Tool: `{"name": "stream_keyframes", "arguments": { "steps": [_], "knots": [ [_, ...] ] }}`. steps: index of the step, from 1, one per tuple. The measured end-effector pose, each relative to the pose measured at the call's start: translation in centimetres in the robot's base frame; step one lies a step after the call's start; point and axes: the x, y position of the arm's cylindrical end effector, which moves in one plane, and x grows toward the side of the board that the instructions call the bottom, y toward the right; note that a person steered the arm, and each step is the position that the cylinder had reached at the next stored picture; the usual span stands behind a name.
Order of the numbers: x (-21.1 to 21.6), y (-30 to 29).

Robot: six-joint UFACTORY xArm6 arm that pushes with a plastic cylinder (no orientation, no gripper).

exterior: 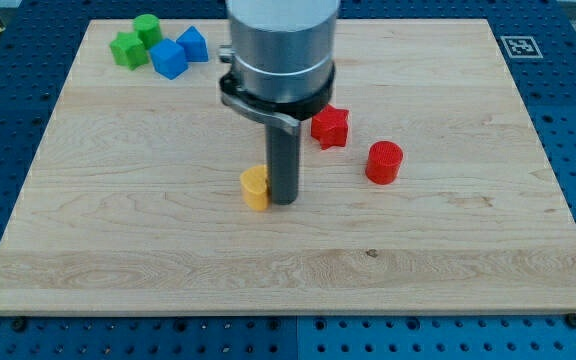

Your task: Push the yellow heart into the yellow hexagon

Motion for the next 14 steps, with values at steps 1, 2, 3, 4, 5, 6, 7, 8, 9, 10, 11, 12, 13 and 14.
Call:
{"name": "stream_keyframes", "arguments": {
  "steps": [1, 2, 3, 4, 5, 6, 7, 8, 9, 10, 11, 12, 13, 14],
  "knots": [
    [1.6, -0.3],
    [2.7, -0.7],
    [2.7, -4.5],
    [2.7, -8.4],
    [2.6, -8.0],
    [2.2, -6.2],
    [1.1, -6.1],
    [-0.3, -5.2],
    [-0.8, -4.1],
    [0.7, -2.6],
    [0.9, -0.6],
    [0.2, -1.7],
    [-0.5, -4.0],
    [-0.8, -4.2]
  ]
}}
